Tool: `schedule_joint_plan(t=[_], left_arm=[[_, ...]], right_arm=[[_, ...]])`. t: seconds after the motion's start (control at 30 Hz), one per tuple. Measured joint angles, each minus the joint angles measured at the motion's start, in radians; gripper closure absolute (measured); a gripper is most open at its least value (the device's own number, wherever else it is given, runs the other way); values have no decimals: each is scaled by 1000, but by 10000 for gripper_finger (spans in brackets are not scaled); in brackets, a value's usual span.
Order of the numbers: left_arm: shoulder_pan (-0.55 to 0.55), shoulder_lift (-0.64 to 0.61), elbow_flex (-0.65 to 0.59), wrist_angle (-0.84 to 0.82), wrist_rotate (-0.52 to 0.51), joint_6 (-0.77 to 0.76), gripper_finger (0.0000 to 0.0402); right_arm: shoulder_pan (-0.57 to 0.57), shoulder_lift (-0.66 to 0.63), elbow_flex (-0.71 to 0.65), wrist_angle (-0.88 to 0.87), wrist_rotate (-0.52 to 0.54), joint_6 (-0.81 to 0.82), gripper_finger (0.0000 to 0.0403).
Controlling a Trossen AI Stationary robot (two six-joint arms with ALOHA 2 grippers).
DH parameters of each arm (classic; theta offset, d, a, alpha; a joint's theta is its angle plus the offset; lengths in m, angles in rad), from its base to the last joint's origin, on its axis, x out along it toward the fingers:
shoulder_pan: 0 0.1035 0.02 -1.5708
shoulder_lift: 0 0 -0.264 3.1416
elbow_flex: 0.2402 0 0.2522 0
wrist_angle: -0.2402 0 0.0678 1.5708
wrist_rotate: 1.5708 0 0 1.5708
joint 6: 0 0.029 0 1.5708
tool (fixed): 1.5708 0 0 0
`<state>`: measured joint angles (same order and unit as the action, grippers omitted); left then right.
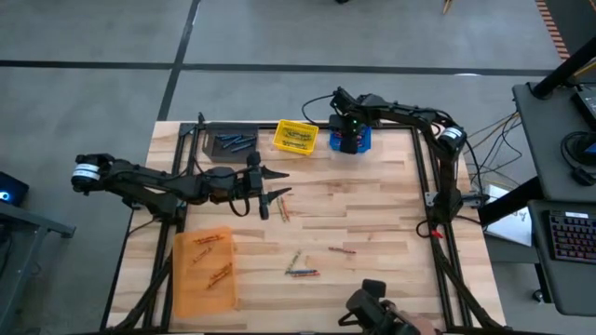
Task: Sort crayons
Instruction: Put the red crayon into the blue bin, then put the green crayon into the yellow bin
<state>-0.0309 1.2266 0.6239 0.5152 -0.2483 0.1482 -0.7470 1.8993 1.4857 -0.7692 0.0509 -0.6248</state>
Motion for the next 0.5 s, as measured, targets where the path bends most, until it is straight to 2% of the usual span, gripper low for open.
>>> schedule_joint_plan(t=[0.13, 0.37, 0.5], left_arm=[[0, 0, 0, 0, 0, 0, 240], [0, 0, 0, 0, 0, 0, 240], [0, 0, 0, 0, 0, -2, 240]], right_arm=[[-2, 0, 0, -1, -6, 3, 375], [-3, 0, 0, -3, -6, 23, 333], [-3, -2, 0, -3, -6, 26, 324]])
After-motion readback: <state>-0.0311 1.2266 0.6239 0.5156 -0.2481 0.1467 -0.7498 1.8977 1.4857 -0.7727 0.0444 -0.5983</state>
